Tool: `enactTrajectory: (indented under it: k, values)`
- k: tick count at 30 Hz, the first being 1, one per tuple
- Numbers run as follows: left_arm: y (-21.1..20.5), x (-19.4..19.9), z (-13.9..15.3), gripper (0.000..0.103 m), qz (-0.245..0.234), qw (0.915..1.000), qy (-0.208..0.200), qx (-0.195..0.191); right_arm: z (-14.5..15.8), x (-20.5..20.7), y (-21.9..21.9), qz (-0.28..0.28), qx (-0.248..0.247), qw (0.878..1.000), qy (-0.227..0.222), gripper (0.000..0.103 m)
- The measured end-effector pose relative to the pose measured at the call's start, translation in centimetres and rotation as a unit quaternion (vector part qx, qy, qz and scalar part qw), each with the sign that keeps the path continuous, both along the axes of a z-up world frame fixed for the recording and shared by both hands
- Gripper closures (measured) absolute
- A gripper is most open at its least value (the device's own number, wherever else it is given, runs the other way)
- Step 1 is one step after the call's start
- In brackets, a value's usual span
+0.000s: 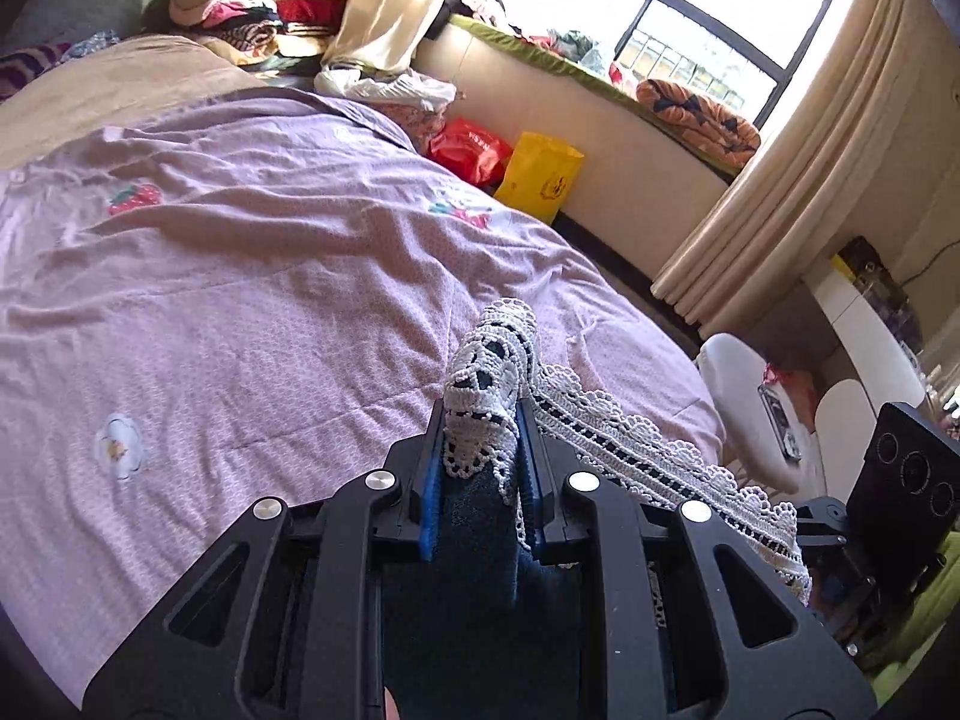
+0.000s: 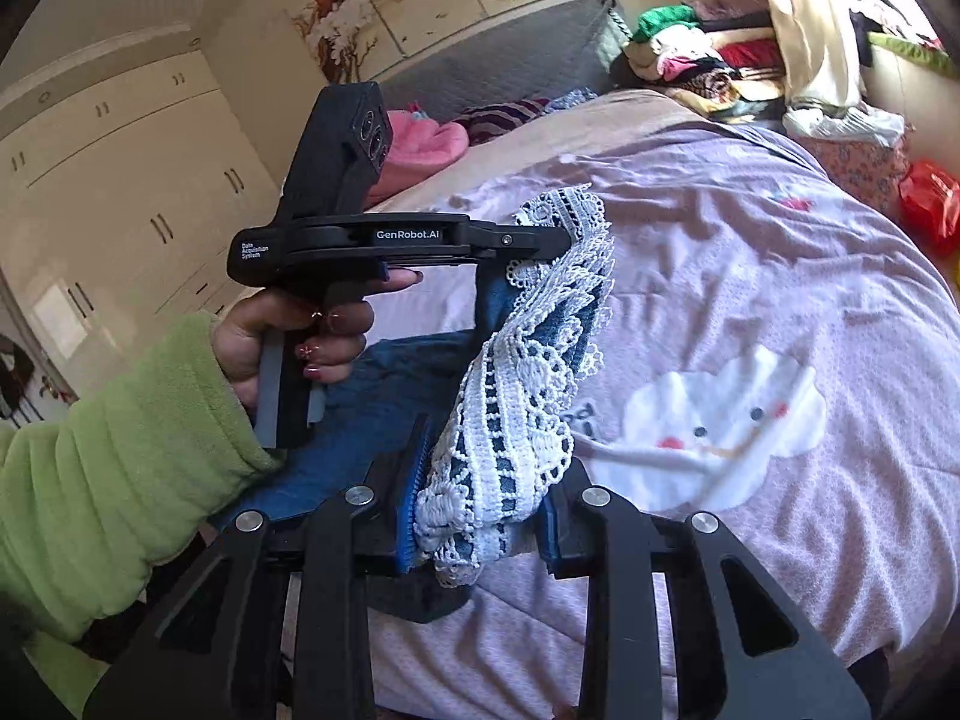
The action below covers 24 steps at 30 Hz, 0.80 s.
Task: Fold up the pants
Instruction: 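Lift the lace hem with both grippers and fold it toward the waistband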
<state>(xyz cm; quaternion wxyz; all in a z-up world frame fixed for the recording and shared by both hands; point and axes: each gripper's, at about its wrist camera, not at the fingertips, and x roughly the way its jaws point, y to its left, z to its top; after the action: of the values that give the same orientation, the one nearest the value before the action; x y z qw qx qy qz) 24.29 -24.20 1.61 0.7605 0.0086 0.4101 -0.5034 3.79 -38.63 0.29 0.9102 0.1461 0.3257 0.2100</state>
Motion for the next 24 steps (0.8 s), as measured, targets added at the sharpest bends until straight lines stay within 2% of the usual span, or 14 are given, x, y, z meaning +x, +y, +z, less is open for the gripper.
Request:
enactTrajectory:
  k: [3, 6, 14, 16, 18, 21, 23, 24]
  values:
    - [3.6, -0.4, 0.8, 0.089, 0.02, 0.9995, -0.003, -0.024, 1.2, 0.4, 2.9, 0.035, -0.012, 0.999, -0.013, 0.075]
    - [7.0, -0.8, 0.7, 0.089, 0.044, 0.9985, -0.001, -0.033, 1.7, 0.7, 6.4, 0.072, -0.034, 0.997, -0.022, 0.075]
    - [13.4, -0.9, -3.5, 0.086, 0.123, 0.9906, 0.054, -0.025, -1.5, 2.3, 14.4, 0.133, -0.103, 0.986, 0.005, 0.075]
    - [14.6, -1.0, -3.9, 0.076, 0.143, 0.9868, 0.069, -0.032, -2.3, 2.4, 15.8, 0.143, -0.12, 0.982, 0.006, 0.075]
    - [16.2, -1.3, -4.1, 0.055, 0.162, 0.9814, 0.091, -0.048, -2.8, 2.2, 16.9, 0.151, -0.135, 0.979, 0.01, 0.075]
    - [18.5, -1.4, -4.2, 0.046, 0.191, 0.9689, 0.135, -0.08, -3.4, 1.9, 18.3, 0.168, -0.156, 0.973, 0.005, 0.075]
    - [19.8, -1.7, -4.4, 0.025, 0.198, 0.9597, 0.169, -0.106, -3.8, 1.8, 19.2, 0.178, -0.169, 0.969, 0.002, 0.075]
    - [20.2, -1.7, -4.5, 0.019, 0.202, 0.9555, 0.184, -0.111, -4.0, 1.9, 19.5, 0.182, -0.171, 0.968, 0.001, 0.075]
